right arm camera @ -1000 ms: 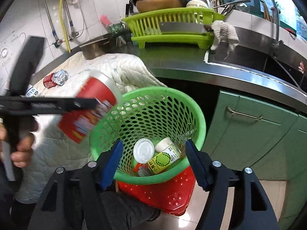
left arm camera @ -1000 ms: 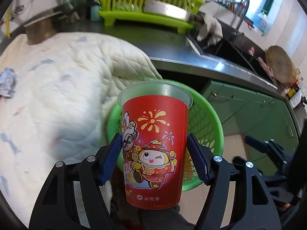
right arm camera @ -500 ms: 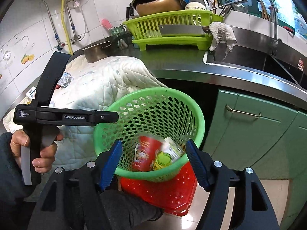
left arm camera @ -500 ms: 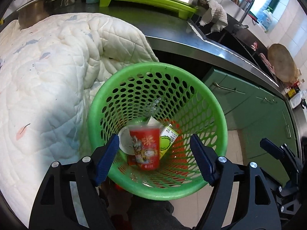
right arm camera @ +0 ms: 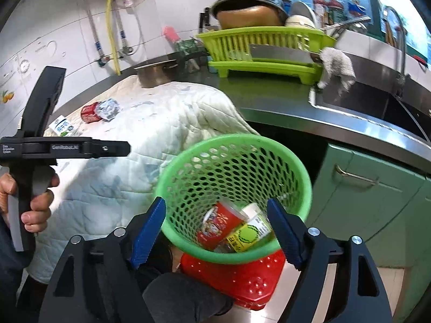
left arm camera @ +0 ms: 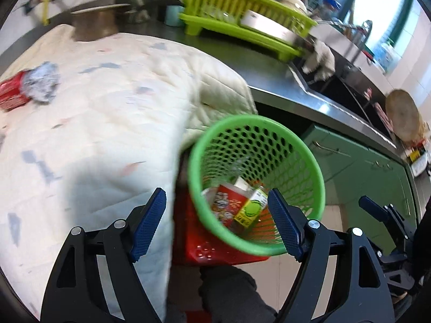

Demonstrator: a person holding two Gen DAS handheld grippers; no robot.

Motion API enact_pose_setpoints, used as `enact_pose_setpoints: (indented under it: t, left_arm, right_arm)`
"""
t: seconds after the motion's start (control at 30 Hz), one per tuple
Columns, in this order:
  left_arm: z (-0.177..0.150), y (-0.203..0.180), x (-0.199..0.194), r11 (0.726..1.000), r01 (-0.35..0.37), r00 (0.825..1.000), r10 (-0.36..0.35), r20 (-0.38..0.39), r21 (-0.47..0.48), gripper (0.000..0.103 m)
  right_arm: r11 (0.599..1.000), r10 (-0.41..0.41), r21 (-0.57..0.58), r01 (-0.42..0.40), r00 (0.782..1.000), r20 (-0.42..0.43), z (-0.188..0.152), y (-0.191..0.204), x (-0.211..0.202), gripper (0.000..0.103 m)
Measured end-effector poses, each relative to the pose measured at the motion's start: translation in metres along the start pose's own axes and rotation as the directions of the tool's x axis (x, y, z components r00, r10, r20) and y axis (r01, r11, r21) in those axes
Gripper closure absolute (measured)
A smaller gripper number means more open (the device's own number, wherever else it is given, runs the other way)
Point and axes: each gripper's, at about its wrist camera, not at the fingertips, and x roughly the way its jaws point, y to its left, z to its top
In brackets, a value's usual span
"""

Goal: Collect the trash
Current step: 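Move both tools back over the cloth toward the milk carton and yellow wrapper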

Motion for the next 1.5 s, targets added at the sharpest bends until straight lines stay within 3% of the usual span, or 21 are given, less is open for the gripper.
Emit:
enact_pose_setpoints:
  t: [0.27,0.47,0.9,1.2,1.5]
  left_arm:
    - [-0.009,0.068,-0.052,0.989,-0.111,0.991,0.118,0.061,-0.102,0.026]
    - [-0.019,0.123,-0.094,0.963,-0.191,0.972,0.213,0.102,-0.191,0.026]
    - [-0.052,0.242,-0.164,0.861,-0.295,0.916,0.378,0.135,-0.414,0.024]
    - [-0.075,0.304,-0.203,0.790,-0.305,0.884,0.443,0.152,-0.532,0.024]
    - [-0.092,0.340,-0.215,0.746,-0.301,0.870,0.470,0.149,-0.594,0.024]
  right_arm:
    - [0.994,0.068,-0.088,-0.069,0.998,-0.013,0.020,0.044,0.020,0.027]
    - [0.980,0.133,-0.146,-0.136,0.991,-0.032,0.039,0.082,0.039,0.026]
    - [0.923,0.301,-0.220,-0.316,0.949,-0.096,0.082,0.176,0.083,0.025]
    - [0.837,0.385,-0.351,-0.419,0.908,-0.166,0.105,0.256,0.119,0.022]
    - [0.687,0.466,-0.496,-0.531,0.845,-0.261,0.135,0.337,0.166,0.022]
